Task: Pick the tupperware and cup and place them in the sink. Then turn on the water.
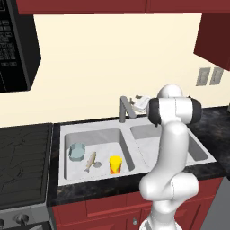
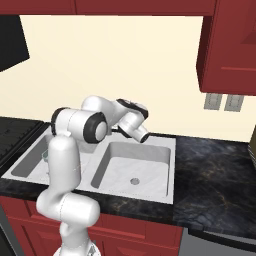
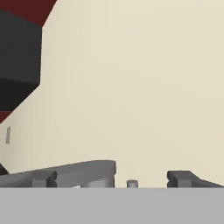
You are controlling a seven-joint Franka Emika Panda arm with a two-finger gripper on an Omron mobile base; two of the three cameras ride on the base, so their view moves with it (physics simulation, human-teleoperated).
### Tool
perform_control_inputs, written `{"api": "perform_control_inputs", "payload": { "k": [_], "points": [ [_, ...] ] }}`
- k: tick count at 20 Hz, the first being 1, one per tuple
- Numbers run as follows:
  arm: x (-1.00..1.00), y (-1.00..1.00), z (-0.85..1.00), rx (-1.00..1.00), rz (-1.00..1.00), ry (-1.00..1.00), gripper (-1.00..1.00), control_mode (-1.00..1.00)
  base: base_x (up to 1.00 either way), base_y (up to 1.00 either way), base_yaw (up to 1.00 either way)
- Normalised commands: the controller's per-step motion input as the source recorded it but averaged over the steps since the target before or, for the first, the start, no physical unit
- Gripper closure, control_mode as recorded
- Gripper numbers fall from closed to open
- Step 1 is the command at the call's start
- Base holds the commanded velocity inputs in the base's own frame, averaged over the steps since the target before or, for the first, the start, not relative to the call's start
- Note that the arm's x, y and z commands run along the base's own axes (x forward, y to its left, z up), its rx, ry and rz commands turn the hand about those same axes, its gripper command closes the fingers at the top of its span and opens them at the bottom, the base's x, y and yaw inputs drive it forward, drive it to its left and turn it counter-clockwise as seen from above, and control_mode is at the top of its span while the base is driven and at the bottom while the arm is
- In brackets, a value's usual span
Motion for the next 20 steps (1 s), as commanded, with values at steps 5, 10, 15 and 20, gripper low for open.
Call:
{"api": "perform_control_inputs", "payload": {
  "k": [5, 10, 15, 20],
  "points": [
    [0.30, 0.00, -0.10, 0.00, 0.00, 0.00, -1.00, -1.00, 0.00, 0.00, 0.00],
    [0.22, 0.01, -0.11, 0.00, 0.00, 0.00, -1.00, -1.00, 0.00, 0.00, 0.00],
    [0.21, 0.08, -0.20, 0.00, 0.00, 0.01, -1.00, -1.00, 0.00, 0.00, 0.00],
    [0.25, 0.20, -0.24, 0.00, 0.00, 0.01, -1.00, -1.00, 0.00, 0.00, 0.00]
  ]
}}
